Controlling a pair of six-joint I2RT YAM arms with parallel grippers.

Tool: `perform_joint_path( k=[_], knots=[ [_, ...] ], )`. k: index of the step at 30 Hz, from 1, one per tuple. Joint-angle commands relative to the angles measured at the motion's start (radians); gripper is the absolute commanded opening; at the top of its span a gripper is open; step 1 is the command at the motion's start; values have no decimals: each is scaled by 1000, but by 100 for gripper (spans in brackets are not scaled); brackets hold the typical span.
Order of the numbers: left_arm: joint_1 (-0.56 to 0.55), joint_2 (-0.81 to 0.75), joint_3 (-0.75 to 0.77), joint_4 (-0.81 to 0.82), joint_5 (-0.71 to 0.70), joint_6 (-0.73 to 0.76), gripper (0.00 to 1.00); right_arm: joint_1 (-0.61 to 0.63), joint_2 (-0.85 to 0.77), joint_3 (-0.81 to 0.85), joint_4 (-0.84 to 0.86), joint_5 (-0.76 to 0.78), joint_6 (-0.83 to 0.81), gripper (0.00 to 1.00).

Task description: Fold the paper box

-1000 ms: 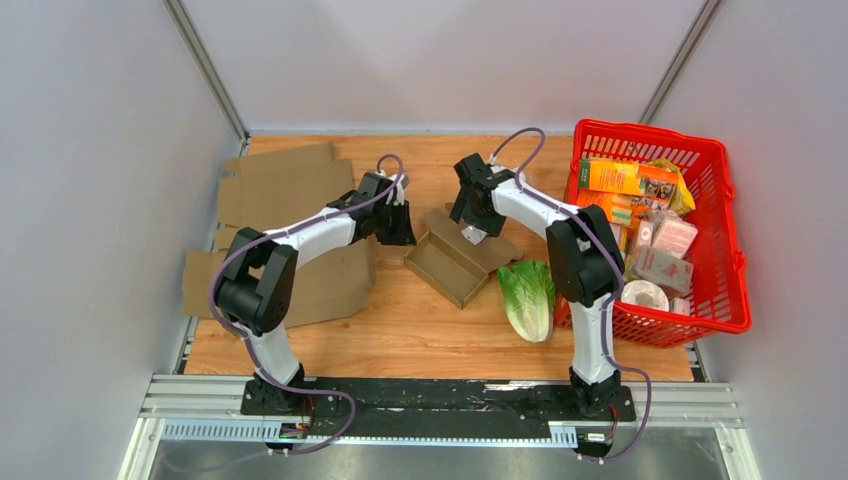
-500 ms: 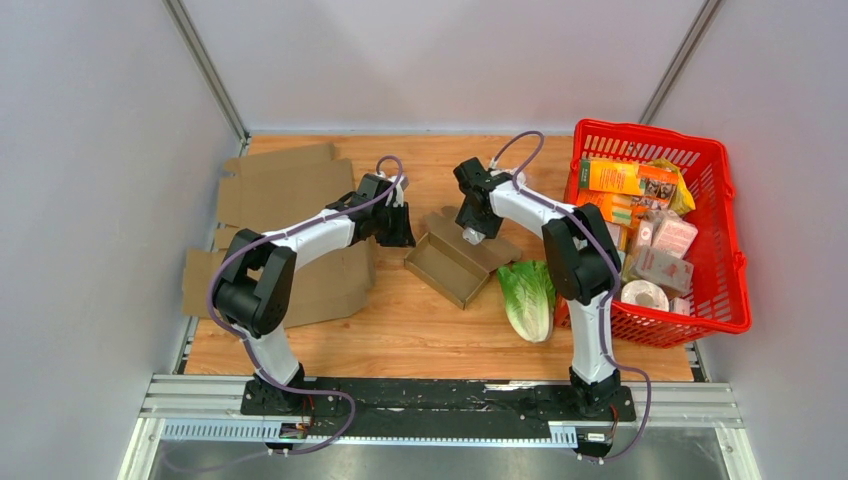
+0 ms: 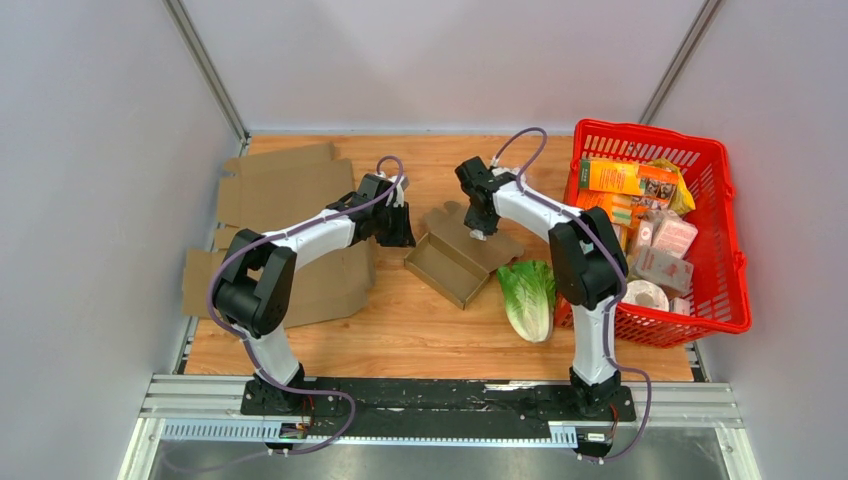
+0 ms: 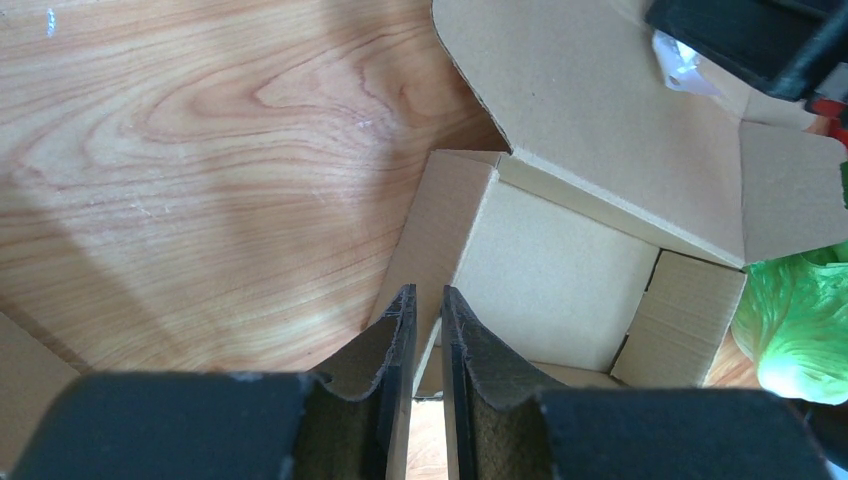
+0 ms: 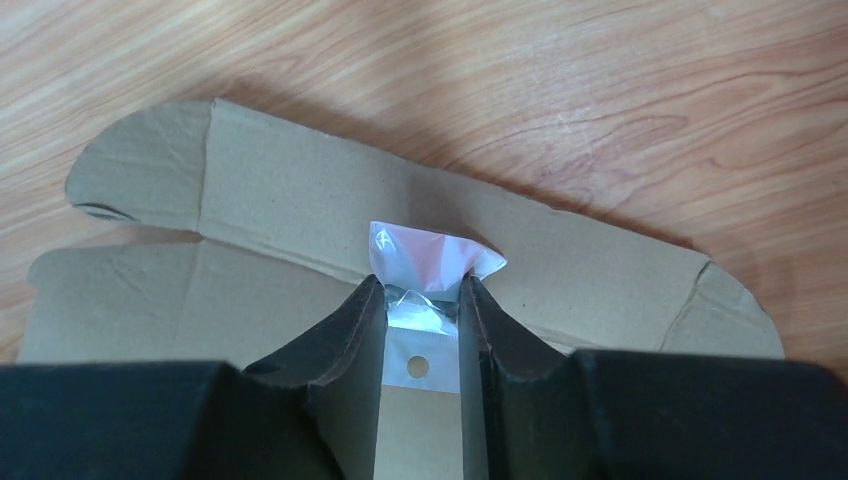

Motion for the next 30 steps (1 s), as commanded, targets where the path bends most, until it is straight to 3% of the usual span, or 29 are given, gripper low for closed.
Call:
perform_joint_path(
  k=[1,7,11,14,15,17,18,21,25,30],
  knots=[
    [-9,-16,-9,-36,-13,22,22,10,-125,-27,10,6,-18,21],
    [-9,-11,-9,-33,-14,19,22,67,-257,-133,33,-8,-53,19],
    [-9,-19,-21,-18,-10,12,22,182,-386,-233,35,-8,-79,20],
    [-9,-20,-20,-16,-10,7,22,232,-431,-327,96,-31,-95,35],
    [-9,-19,-20,-11,-8,5,22,230,-432,-339,104,-50,-121,52],
    [-9,-17,-27,-11,-8,-1,22,216,-426,-321,90,-77,-170,64],
    [-9,-22,-32,-13,-10,-1,22,210,-431,-316,78,-72,-206,76],
    [-9,-42,-67,-19,-36,7,22,152,-452,-310,73,-57,-259,93],
    [-12,-66,-128,1,-34,2,22,58,-414,-227,-16,-16,-296,93],
    [-15,-111,-187,12,-56,-5,22,7,-311,-103,-134,89,-271,81]
  ],
)
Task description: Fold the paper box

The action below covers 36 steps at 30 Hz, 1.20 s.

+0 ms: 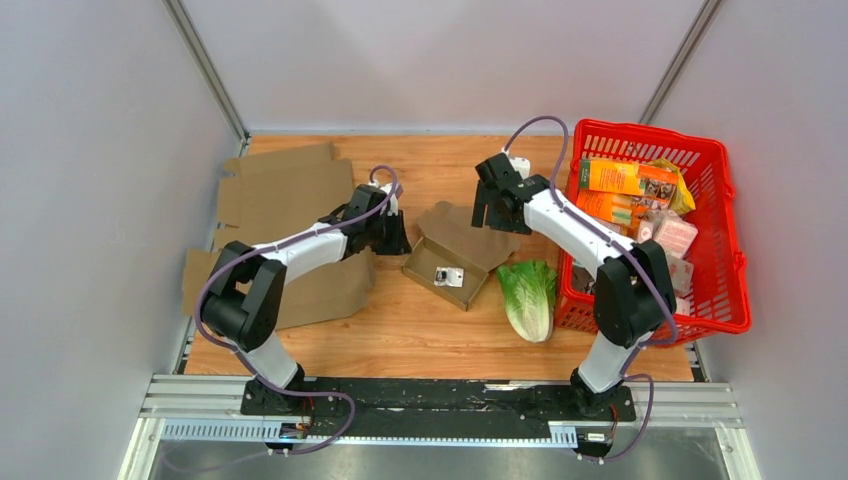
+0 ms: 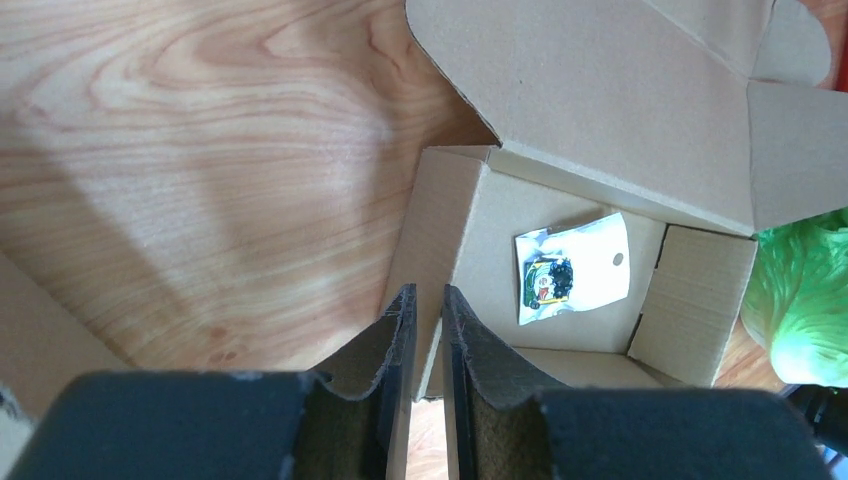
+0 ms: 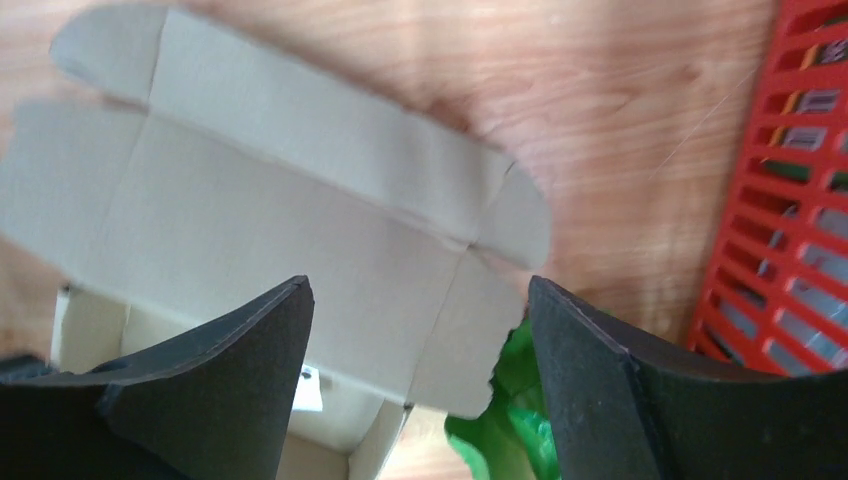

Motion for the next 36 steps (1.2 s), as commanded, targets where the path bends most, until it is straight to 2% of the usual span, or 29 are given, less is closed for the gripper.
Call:
perform_joint_path(
  k=[1,4,8,11,19,23,25,26,28,29,30,32,36],
  knots=[
    [-12,-37,-87,-70,-56,-6,22,-18,70,106,-90,113,-7,80],
    [-13,-79,-139,-53,-77,-34,22,-30,79,94,-89,140,20,78],
    [-19,-120,-187,-19,-88,-58,22,-58,104,68,-66,33,45,74],
    [-22,-128,-196,-18,-100,-63,22,-63,122,58,-69,11,51,68],
    [-27,-154,-208,-19,-106,-69,22,-66,110,-37,-14,-15,105,63],
    [-30,-172,-211,-30,-114,-66,22,-67,89,-72,63,-82,113,43],
    [-30,-181,-213,-33,-119,-68,22,-67,73,-75,95,-116,126,37],
    [-32,-186,-211,-36,-120,-68,22,-67,66,-80,109,-145,129,29],
    [-32,-198,-211,-39,-123,-69,22,-67,52,-93,138,-157,136,19],
    [-32,-206,-213,-42,-120,-68,23,-66,32,-103,154,-162,134,8],
    [-32,-212,-216,-42,-119,-68,25,-66,21,-112,181,-157,131,4],
    [-32,-244,-219,-44,-114,-66,28,-66,-22,-141,213,-144,96,0],
    [-30,-324,-194,-86,-123,-54,42,-61,-124,-236,401,-125,-1,0]
  ],
)
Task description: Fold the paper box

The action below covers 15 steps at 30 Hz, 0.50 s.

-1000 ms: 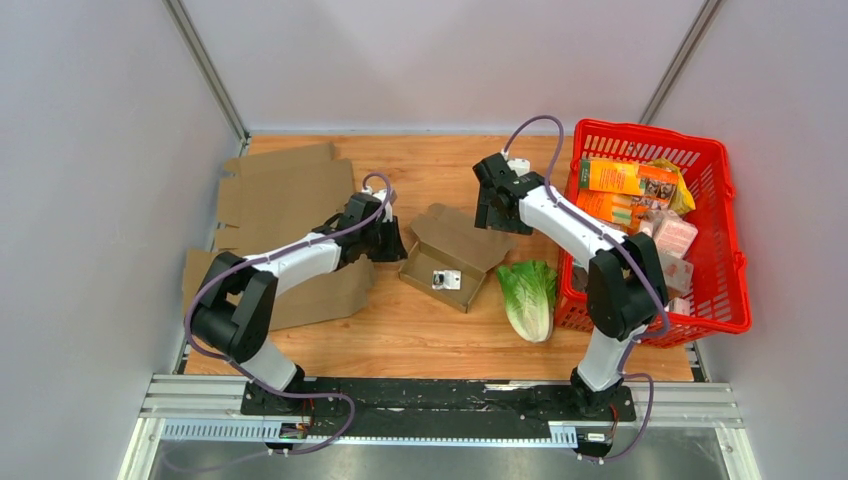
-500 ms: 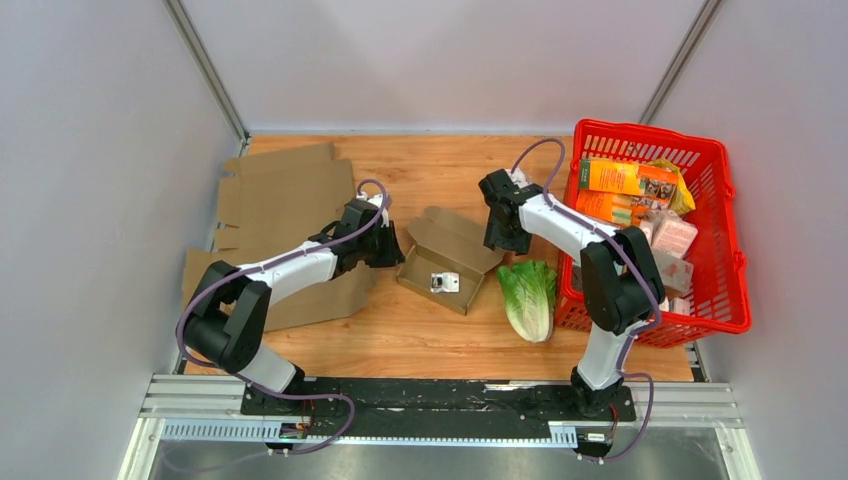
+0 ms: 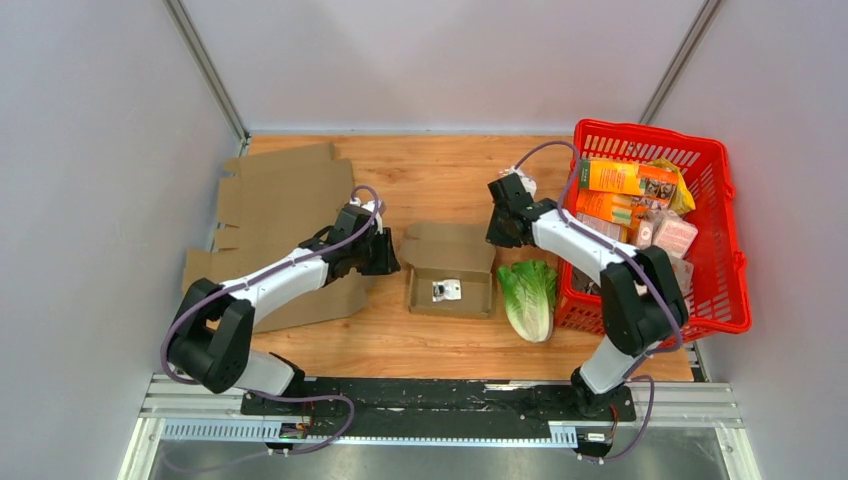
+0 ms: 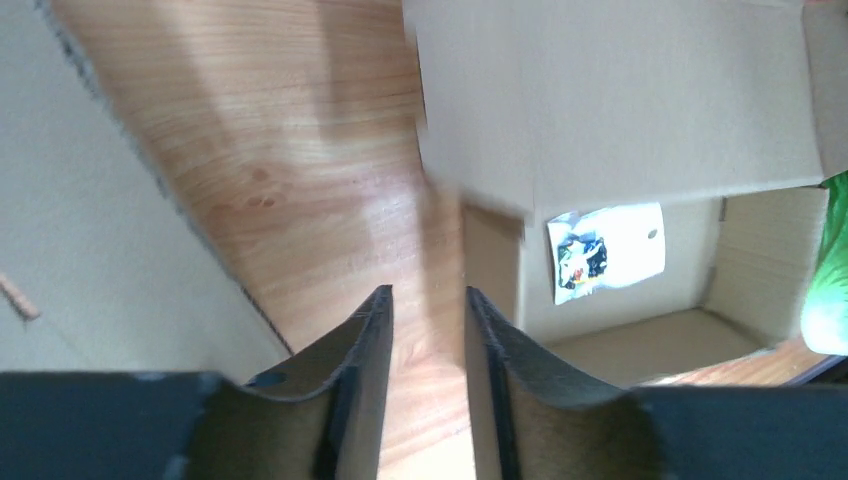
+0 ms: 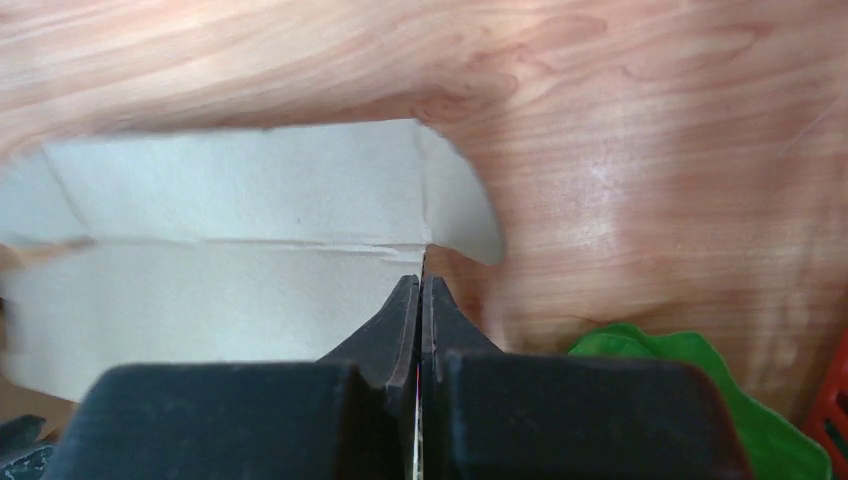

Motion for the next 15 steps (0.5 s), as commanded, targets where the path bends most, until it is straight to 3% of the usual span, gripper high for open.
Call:
perform_joint_path(
  k=[1,6,8,15],
  knots=[
    [-1,-123,26,-76,-24,26,43,3,-141,-77,244,8,-119,0],
    [42,-154,148,-165,-27,73,51,9,-212,-181,461,-20,-250,0],
    [59,-102,202,-213,-7,96,57,7,-229,-200,505,-46,-265,0],
    [98,72,358,-285,16,133,59,10,-289,-303,698,-84,-274,0]
  ],
)
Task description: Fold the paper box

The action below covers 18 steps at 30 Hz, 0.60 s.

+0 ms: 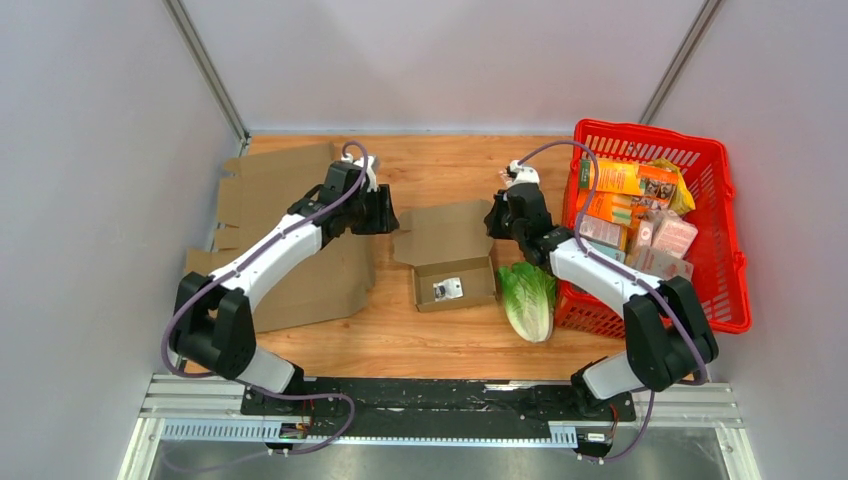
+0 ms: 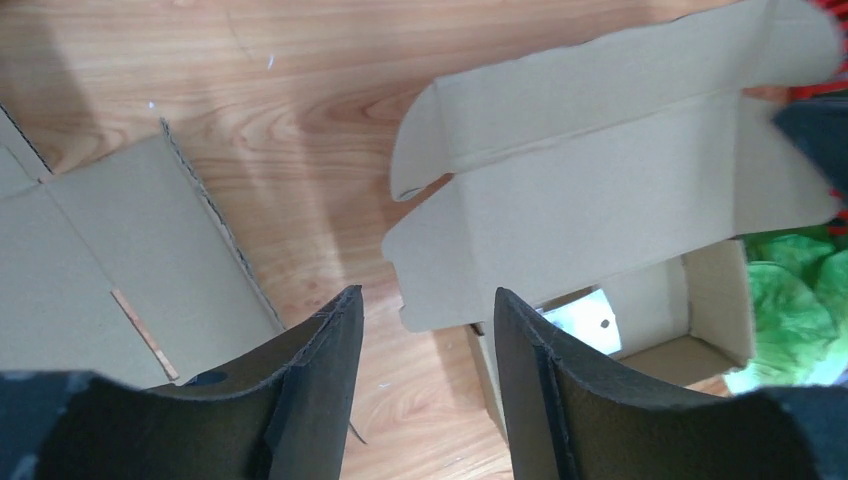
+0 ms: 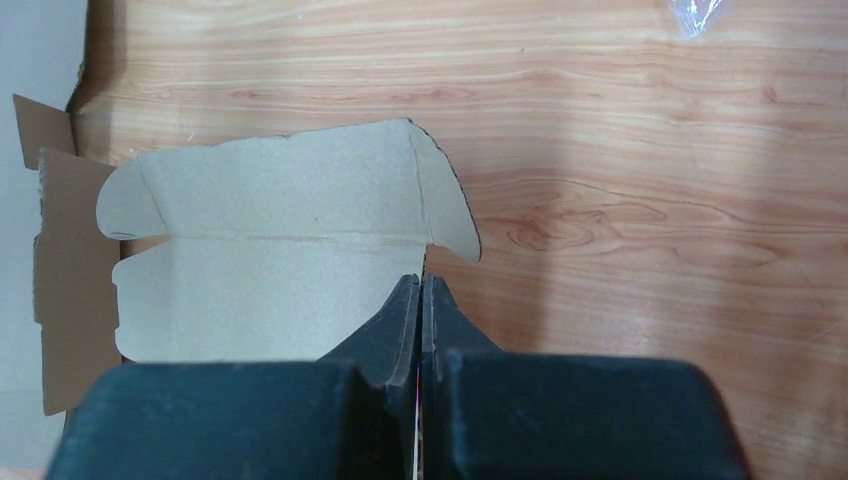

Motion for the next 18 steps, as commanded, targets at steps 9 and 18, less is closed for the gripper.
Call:
perform_joint_path(
  k=[9,18],
  knots=[
    [12,170,54,-22,154,48,60,6,-101,-102,296,-64,-49,0],
    [23,224,97,-30,99,90,63,5,-99,-121,332,-93,-56,0]
  ],
)
